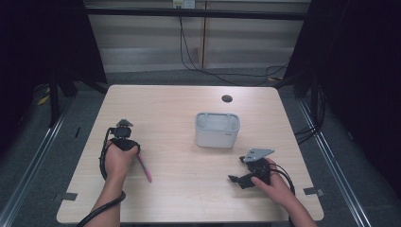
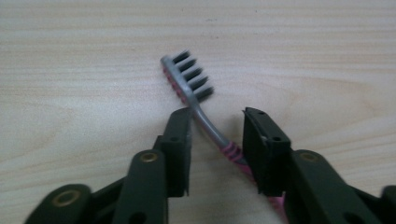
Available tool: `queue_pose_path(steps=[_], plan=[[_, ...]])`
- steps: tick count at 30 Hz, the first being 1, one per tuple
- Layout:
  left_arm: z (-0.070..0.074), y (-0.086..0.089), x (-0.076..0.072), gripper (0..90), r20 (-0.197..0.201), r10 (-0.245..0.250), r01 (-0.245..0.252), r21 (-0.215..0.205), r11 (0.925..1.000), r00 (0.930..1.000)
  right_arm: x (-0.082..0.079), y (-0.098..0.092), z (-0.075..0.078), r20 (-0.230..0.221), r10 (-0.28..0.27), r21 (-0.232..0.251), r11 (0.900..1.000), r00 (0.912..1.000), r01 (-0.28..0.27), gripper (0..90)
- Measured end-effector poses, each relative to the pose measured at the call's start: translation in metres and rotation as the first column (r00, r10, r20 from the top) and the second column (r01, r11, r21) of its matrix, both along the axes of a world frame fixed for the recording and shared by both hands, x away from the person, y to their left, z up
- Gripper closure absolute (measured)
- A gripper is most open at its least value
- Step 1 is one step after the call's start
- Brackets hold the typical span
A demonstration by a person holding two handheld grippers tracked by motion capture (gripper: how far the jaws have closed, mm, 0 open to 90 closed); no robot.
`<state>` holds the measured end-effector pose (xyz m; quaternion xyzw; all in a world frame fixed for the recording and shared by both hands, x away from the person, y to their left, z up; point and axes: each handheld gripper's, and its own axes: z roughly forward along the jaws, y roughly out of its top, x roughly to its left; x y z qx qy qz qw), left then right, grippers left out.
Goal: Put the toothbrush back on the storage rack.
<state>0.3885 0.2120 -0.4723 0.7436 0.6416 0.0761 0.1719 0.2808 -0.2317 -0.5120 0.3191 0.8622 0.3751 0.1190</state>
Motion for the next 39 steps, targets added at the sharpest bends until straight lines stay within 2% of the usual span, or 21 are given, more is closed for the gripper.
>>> queue_pose_path(steps=[6, 8, 11, 15, 22, 34, 39], plan=[[0.001, -0.001, 0.001, 81.5, -0.027, -0.027, 0.027, 0.021, 0.9994, 0.9993, 0.0, 0.0, 0.0, 0.0, -0.002, 0.0, 1.0, 1.0, 0.002, 11.9], [0.001, -0.002, 0.001, 82.8, -0.033, -0.023, 0.023, 0.017, 0.9996, 0.9992, 0.0, 0.0, 0.0, 0.001, 0.0, 0.0, 1.0, 1.0, 0.0, 11.9], [0.002, -0.003, 0.002, 83.4, -0.046, -0.038, 0.039, 0.024, 0.9989, 0.9982, 0.0, 0.0, 0.0, 0.0, 0.0, 0.0, 1.0, 1.0, 0.0, 11.9], [0.002, -0.005, 0.003, 83.6, -0.054, -0.058, 0.059, 0.013, 0.9982, 0.9968, 0.0, 0.0, 0.0, 0.0, -0.001, 0.0, 1.0, 1.0, 0.001, 11.9], [0.003, -0.007, 0.002, 83.8, -0.032, -0.07, 0.069, -0.032, 0.9971, 0.997, 0.0, 0.0, 0.0, 0.0, -0.001, 0.0, 1.0, 1.0, 0.001, 11.9], [0.018, -0.005, 0.001, 84.1, 0.029, -0.084, 0.087, -0.101, 0.9911, 0.996, 0.0, 0.0, 0.0, -0.001, -0.002, 0.001, 1.0, 1.0, 0.002, 11.9], [0.023, -0.004, 0.001, 84.2, 0.029, -0.084, 0.087, -0.127, 0.9881, 0.996, 0.0, 0.0, 0.0, -0.002, -0.003, 0.001, 1.0, 1.0, 0.003, 11.9]])
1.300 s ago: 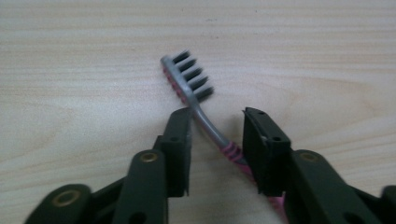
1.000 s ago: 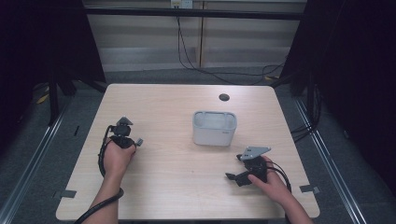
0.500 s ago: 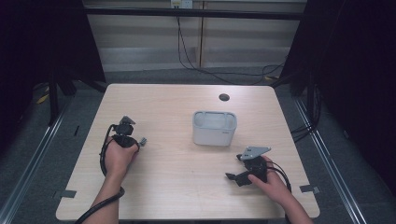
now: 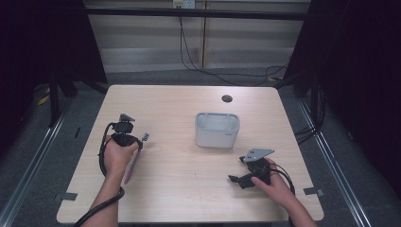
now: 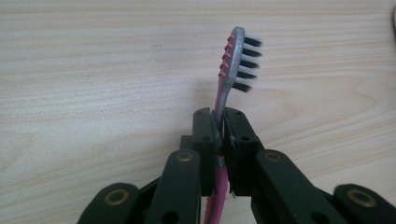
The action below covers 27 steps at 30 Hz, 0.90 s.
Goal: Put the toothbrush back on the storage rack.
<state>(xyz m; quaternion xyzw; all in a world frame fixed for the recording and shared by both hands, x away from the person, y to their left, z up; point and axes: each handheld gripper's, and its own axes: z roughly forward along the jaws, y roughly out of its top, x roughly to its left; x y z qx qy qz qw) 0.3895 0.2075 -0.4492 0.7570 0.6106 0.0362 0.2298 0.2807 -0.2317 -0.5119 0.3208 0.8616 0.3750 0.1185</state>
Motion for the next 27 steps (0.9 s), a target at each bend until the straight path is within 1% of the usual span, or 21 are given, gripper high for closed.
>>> queue_pose_path(steps=[1, 3, 4, 7, 12, 14, 16, 17, 21, 22, 23, 24, 27], plan=[[0.001, 0.0, 0.0, 84.2, 0.003, 0.001, -0.001, -0.002, 1.0, 1.0, 0.0, 0.0, 0.0, 0.001, 0.001, -0.001, 1.0, 1.0, -0.001, 11.9], [0.002, 0.001, 0.0, 84.3, 0.003, 0.003, -0.003, -0.021, 0.9998, 1.0, 0.0, 0.0, 0.0, 0.0, 0.001, 0.0, 1.0, 1.0, -0.001, 11.9], [0.003, 0.002, 0.0, 84.3, 0.012, 0.005, -0.005, -0.023, 0.9997, 0.9999, 0.0, 0.0, 0.0, 0.002, 0.002, 0.0, 1.0, 1.0, -0.002, 11.9], [0.005, 0.002, -0.001, 84.4, 0.02, 0.006, -0.005, -0.026, 0.9996, 0.9998, 0.0, 0.0, 0.0, 0.001, 0.001, 0.0, 1.0, 1.0, -0.001, 11.9], [0.008, 0.003, -0.001, 84.5, 0.014, 0.001, 0.0, -0.06, 0.9982, 0.9999, 0.0, 0.0, 0.0, 0.001, 0.001, 0.0, 1.0, 1.0, -0.001, 11.9], [0.01, 0.003, -0.001, 84.5, 0.013, 0.003, -0.002, -0.061, 0.9981, 0.9999, 0.0, 0.0, 0.0, 0.001, 0.001, 0.0, 1.0, 1.0, -0.001, 11.9], [0.012, 0.003, -0.001, 84.5, 0.025, 0.005, -0.003, -0.07, 0.9975, 0.9997, 0.0, 0.0, 0.0, 0.001, 0.001, 0.0, 1.0, 1.0, -0.001, 11.9], [0.013, 0.003, -0.002, 84.5, 0.025, -0.001, 0.002, -0.073, 0.9973, 0.9997, 0.0, 0.0, 0.0, 0.001, 0.001, 0.0, 1.0, 1.0, -0.001, 11.9], [0.02, 0.0, -0.003, 84.5, 0.051, -0.019, 0.023, -0.086, 0.996, 0.9985, 0.0, 0.0, 0.0, 0.001, 0.001, 0.0, 1.0, 1.0, -0.001, 11.9], [0.021, 0.0, -0.003, 84.5, 0.052, -0.022, 0.027, -0.091, 0.9955, 0.9984, 0.0, 0.0, 0.0, 0.0, 0.0, 0.0, 1.0, 1.0, 0.0, 11.9], [0.023, 0.0, -0.003, 84.4, 0.064, -0.021, 0.028, -0.099, 0.9947, 0.9977, 0.0, 0.0, 0.0, 0.001, 0.002, 0.0, 1.0, 1.0, -0.002, 11.9], [0.024, 0.0, -0.004, 84.5, 0.064, -0.026, 0.033, -0.106, 0.9938, 0.9976, 0.0, 0.0, 0.0, 0.001, 0.001, -0.001, 1.0, 1.0, -0.001, 11.9], [0.029, 0.0, -0.005, 84.5, 0.082, -0.029, 0.039, -0.122, 0.9917, 0.9962, 0.0, 0.0, 0.0, 0.001, 0.001, -0.001, 1.0, 1.0, -0.001, 11.9]])
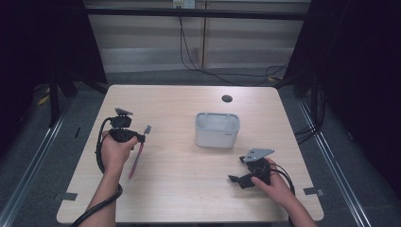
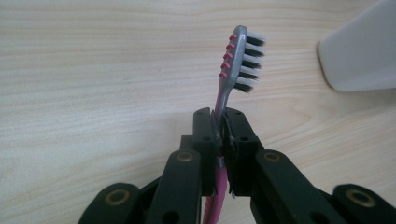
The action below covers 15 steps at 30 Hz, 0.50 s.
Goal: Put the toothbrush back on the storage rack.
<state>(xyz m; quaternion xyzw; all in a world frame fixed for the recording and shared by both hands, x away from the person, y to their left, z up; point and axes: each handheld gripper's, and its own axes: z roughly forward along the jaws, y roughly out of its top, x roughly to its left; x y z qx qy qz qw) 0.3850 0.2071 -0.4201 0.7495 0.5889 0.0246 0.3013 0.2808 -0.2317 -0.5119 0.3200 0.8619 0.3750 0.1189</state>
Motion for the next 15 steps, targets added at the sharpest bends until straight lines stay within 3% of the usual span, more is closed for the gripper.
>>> queue_pose_path(steps=[6, 15], plan=[[0.009, -0.002, -0.004, 84.4, 0.047, -0.013, 0.015, -0.034, 0.9993, 0.9988, 0.0, 0.0, 0.0, 0.0, 0.0, 0.0, 1.0, 1.0, 0.0, 11.9], [0.023, -0.006, -0.009, 84.4, 0.132, -0.025, 0.034, -0.07, 0.997, 0.9909, 0.0, 0.0, 0.0, 0.0, 0.0, 0.0, 1.0, 1.0, 0.0, 11.9]])
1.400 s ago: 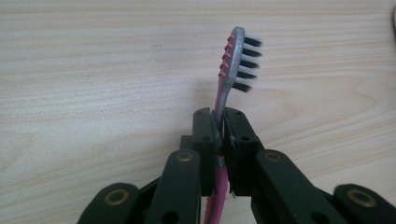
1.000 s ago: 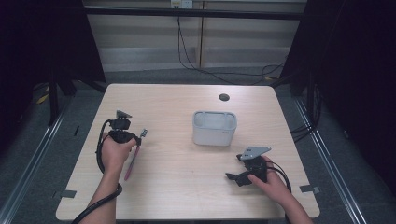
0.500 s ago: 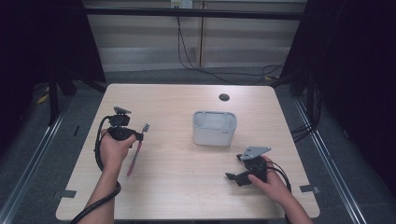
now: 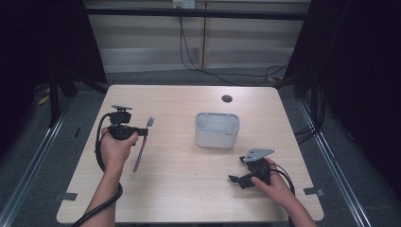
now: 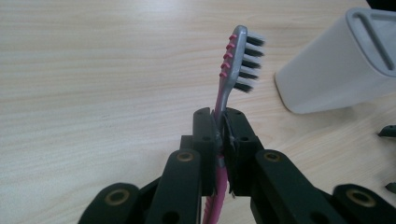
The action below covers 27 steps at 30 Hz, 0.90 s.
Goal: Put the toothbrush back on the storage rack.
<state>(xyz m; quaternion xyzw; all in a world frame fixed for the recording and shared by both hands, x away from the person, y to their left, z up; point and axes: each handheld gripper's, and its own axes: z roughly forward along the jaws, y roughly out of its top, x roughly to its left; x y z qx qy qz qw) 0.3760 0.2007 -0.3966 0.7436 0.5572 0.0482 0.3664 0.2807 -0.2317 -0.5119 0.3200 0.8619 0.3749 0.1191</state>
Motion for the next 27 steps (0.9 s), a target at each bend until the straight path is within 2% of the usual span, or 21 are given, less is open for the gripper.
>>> queue_pose_path(steps=[1, 8, 12, 27], plan=[[0.003, -0.001, -0.001, 84.4, 0.018, -0.006, 0.007, -0.013, 0.9999, 0.9998, 0.0, 0.0, 0.0, 0.0, 0.0, 0.0, 1.0, 1.0, 0.0, 11.9], [0.011, -0.007, -0.003, 84.4, 0.074, -0.017, 0.02, -0.041, 0.999, 0.9971, 0.0, 0.0, 0.0, 0.001, 0.001, 0.0, 1.0, 1.0, -0.001, 11.9], [0.013, -0.01, -0.004, 84.4, 0.105, -0.003, 0.009, -0.056, 0.9984, 0.9945, 0.0, 0.0, 0.0, 0.0, 0.0, 0.0, 1.0, 1.0, 0.0, 11.9], [0.023, -0.026, -0.006, 84.4, 0.204, 0.004, 0.021, -0.118, 0.9928, 0.9791, 0.0, 0.0, 0.0, 0.001, 0.001, 0.0, 1.0, 1.0, -0.001, 11.9]])
